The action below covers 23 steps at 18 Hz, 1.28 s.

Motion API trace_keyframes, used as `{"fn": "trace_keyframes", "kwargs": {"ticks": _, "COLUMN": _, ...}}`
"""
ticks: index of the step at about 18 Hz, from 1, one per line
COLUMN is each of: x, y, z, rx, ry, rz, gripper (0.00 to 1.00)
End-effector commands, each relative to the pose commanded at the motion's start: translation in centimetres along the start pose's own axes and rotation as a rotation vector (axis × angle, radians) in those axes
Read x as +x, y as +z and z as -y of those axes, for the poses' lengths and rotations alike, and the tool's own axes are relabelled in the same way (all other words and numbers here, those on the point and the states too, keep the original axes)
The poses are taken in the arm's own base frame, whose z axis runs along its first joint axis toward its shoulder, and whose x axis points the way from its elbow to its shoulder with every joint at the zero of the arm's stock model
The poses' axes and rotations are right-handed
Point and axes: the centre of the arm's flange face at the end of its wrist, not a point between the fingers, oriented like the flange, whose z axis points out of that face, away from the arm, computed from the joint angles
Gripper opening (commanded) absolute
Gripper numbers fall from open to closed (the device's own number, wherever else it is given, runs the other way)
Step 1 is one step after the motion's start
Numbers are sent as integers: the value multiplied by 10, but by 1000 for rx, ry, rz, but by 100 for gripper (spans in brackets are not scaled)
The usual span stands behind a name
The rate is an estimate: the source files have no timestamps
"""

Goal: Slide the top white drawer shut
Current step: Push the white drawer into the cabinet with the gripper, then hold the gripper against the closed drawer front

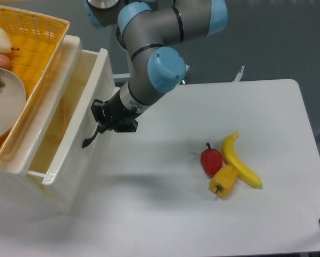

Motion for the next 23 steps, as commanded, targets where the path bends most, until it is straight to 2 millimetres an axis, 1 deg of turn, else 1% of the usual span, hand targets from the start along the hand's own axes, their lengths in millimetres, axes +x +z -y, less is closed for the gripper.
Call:
{"fn": "trace_keyframes", "kwargs": {"ticks": 2, "x": 6, "y": 4, "z": 1, "rx": -7, "ry": 10, "rz": -2, "gripper": 12}}
{"fn": "trace_keyframes", "kwargs": {"ticks": 4, "x": 6, "y": 5, "z": 2, "rx": -8, "ry": 11, "rz": -2, "gripper": 12}}
{"fn": "trace_keyframes", "kwargs": {"ticks": 6, "x": 13, "y": 8, "z": 3, "rx": -13, "ry": 22, "rz": -3, "gripper": 12}}
{"fn": "trace_keyframes", "kwargs": {"ticks": 11, "x": 17, "y": 12, "z": 4, "rx": -19, "ry": 17, "rz": -4, "gripper": 12}}
{"fn": "trace_keyframes", "kwargs": {"ticks": 12, "x": 21, "y": 15, "z": 5, "rx": -24, "ry": 23, "rz": -5, "gripper": 12}}
{"fn": "trace_keyframes", "kwargs": {"ticks": 17, "x": 25, "y": 17, "z": 6, "rx": -27, "ry": 29, "rz": -7, "gripper": 12}}
{"fn": "trace_keyframes", "kwargs": {"ticks": 18, "x": 29, "y": 18, "z": 7, "rx": -26, "ry": 35, "rz": -7, "gripper": 12}}
{"fn": "trace_keyframes", "kwargs": {"ticks": 23, "x": 30, "y": 20, "z": 8, "rx": -26, "ry": 37, "rz": -12, "gripper": 12}}
